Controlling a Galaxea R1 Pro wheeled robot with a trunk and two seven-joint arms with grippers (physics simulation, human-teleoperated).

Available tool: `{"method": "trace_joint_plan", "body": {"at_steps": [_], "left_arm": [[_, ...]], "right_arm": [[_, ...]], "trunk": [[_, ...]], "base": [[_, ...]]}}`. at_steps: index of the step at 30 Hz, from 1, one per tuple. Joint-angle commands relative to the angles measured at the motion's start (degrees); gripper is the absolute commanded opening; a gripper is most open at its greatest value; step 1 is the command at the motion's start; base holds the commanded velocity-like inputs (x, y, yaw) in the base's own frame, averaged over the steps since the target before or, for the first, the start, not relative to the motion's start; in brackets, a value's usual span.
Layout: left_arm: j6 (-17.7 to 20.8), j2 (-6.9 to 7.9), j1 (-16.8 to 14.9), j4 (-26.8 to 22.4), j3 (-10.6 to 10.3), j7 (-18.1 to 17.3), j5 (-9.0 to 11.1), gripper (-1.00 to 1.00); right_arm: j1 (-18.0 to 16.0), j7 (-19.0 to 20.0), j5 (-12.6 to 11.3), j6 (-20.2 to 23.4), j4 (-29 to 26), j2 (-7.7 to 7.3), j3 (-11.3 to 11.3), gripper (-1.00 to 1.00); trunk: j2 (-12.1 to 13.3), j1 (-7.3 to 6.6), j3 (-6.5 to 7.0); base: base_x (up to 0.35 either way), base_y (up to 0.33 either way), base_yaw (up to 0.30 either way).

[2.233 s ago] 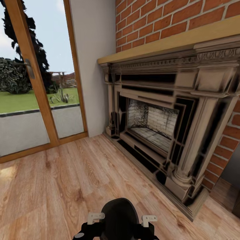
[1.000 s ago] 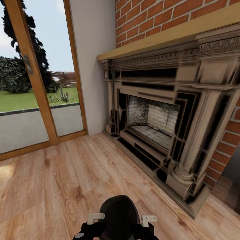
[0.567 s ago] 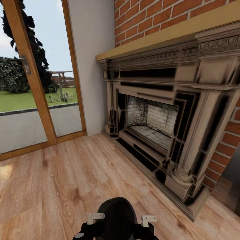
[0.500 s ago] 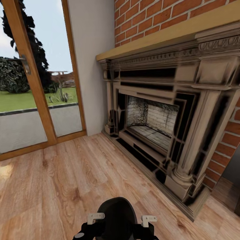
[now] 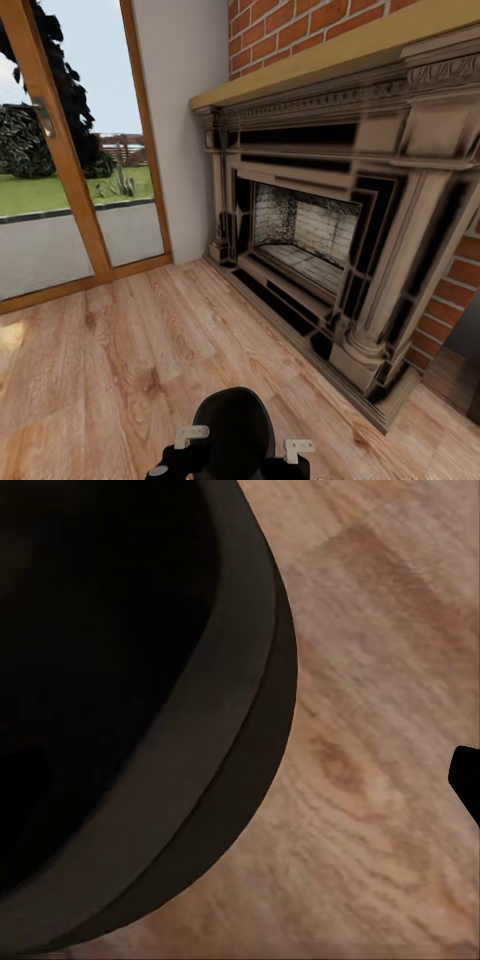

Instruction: Place each of the two pumpkins and all three candles from the living room inside a cabinet in the living room (use any cabinet), then make sure every cabinet is closed, and position the cauldron so it is next to a table in the living room.

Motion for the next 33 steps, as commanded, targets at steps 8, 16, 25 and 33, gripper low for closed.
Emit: {"method": "trace_joint_plan", "body": {"at_steps": [8, 16, 25, 33], "left_arm": [[0.11, 0.04, -0.03, -0.06, -0.40, 0.23, 0.54, 1.00], [0.11, -0.01, -0.03, -0.12, -0.40, 0.24, 0.54, 1.00], [0.11, 0.04, -0.02, -0.15, -0.40, 0.23, 0.54, 1.00], [0.11, 0.06, -0.02, -0.15, -0.40, 0.23, 0.54, 1.00]], "right_arm": [[-0.08, -0.51, -0.60, 0.04, -0.01, 0.01, 0.41, 1.00], [-6.30, -0.52, -2.09, 0.22, 3.03, 0.10, 0.56, 1.00], [-8.45, -0.43, -3.53, 0.00, 4.75, 0.06, 0.62, 1.00], [-8.50, -0.42, -3.70, -1.06, 5.19, 0.04, 0.57, 1.00]], "trunk": [[-0.13, 0.19, -1.83], [-0.19, 0.29, -2.72], [-0.20, 0.32, -2.94], [-0.31, 0.53, -4.71]], "base": [[0.000, 0.000, 0.000], [0.000, 0.000, 0.000], [0.000, 0.000, 0.000], [0.000, 0.000, 0.000]]}}
